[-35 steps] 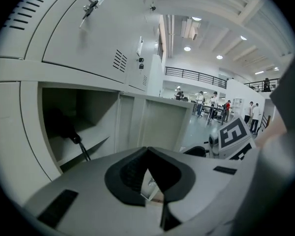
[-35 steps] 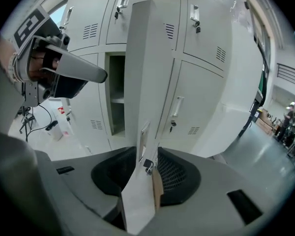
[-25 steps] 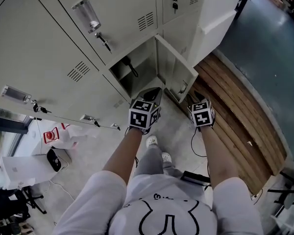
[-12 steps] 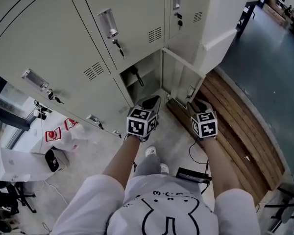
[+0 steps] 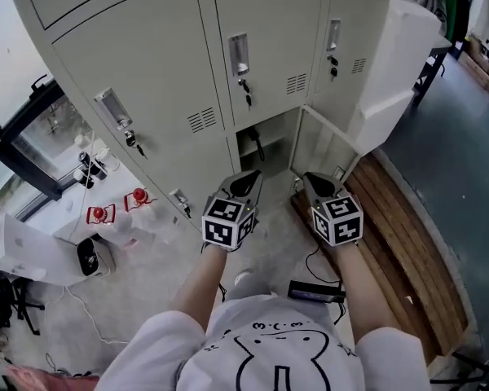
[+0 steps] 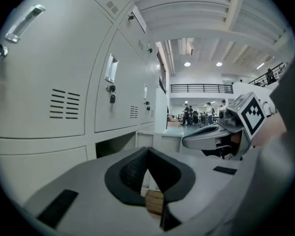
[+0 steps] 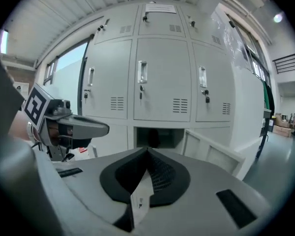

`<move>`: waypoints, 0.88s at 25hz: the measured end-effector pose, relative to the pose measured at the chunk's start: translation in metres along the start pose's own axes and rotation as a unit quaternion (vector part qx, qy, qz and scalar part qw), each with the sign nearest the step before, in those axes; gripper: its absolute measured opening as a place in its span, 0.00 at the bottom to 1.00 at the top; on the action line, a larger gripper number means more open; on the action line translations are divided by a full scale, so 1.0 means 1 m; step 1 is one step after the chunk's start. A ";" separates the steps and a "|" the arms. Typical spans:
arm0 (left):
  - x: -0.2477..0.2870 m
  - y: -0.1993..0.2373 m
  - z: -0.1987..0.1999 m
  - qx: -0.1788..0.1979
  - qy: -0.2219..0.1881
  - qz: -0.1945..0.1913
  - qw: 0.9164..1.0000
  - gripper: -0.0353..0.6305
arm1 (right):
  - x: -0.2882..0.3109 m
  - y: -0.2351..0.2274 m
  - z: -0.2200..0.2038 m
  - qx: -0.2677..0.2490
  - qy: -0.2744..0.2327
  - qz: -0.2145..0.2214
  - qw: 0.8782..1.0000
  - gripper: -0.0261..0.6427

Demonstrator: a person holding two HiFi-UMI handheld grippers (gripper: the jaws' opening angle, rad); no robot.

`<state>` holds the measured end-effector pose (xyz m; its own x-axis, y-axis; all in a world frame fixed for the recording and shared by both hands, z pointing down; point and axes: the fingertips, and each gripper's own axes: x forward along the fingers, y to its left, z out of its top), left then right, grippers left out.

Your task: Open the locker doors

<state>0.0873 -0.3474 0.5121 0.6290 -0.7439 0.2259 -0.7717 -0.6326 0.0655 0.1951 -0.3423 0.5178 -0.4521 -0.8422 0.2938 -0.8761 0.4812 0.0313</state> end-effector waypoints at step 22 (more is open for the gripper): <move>-0.193 0.149 0.104 0.021 -0.119 0.185 0.975 0.08 | 0.069 0.234 0.190 -0.042 -0.190 0.186 0.963 0.06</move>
<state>-0.1393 -0.3202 0.3766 0.3163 -0.9486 -0.0062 -0.9486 -0.3161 -0.0177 -0.0727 -0.3338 0.3633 -0.7745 -0.6286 -0.0710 -0.6325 0.7711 0.0734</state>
